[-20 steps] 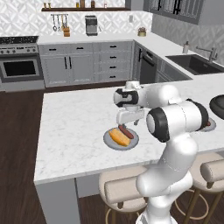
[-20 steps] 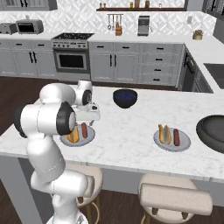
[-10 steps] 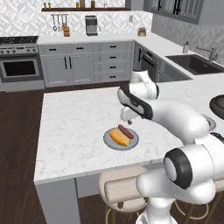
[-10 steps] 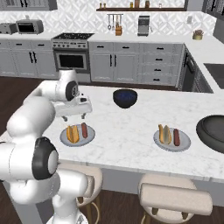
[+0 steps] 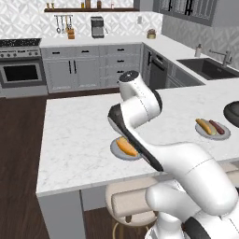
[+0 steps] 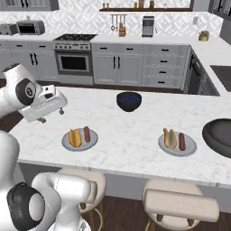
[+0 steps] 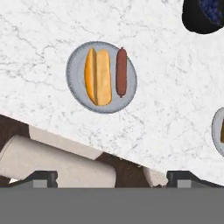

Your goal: Place one bun and one sausage from the bowl on each plate.

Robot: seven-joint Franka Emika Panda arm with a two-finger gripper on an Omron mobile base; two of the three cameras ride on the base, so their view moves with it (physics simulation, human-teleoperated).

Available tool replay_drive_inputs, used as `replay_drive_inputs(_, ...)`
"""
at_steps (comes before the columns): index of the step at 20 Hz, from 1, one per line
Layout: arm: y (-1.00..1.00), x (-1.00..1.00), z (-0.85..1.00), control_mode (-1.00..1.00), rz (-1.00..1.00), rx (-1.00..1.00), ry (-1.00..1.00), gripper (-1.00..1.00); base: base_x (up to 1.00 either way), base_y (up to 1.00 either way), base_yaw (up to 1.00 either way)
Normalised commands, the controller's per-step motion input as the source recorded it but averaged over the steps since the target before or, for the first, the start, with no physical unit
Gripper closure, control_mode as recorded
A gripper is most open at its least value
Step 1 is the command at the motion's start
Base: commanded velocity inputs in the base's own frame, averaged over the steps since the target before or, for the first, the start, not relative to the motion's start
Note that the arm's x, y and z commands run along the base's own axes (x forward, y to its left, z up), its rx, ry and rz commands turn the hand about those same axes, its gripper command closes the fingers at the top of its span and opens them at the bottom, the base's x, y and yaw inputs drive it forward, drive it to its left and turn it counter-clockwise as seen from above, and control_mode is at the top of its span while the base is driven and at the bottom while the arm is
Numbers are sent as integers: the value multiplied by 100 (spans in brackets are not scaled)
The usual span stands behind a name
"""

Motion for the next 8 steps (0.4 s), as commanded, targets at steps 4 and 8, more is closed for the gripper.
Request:
replay_drive_inputs(4, 100, -40, 41, -100, -15, -52, 0, -100, 0, 0, 0)
replay_drive_inputs(8, 46, -12, -9, -100, -6, -27, 5, -100, 0, 0, 0)
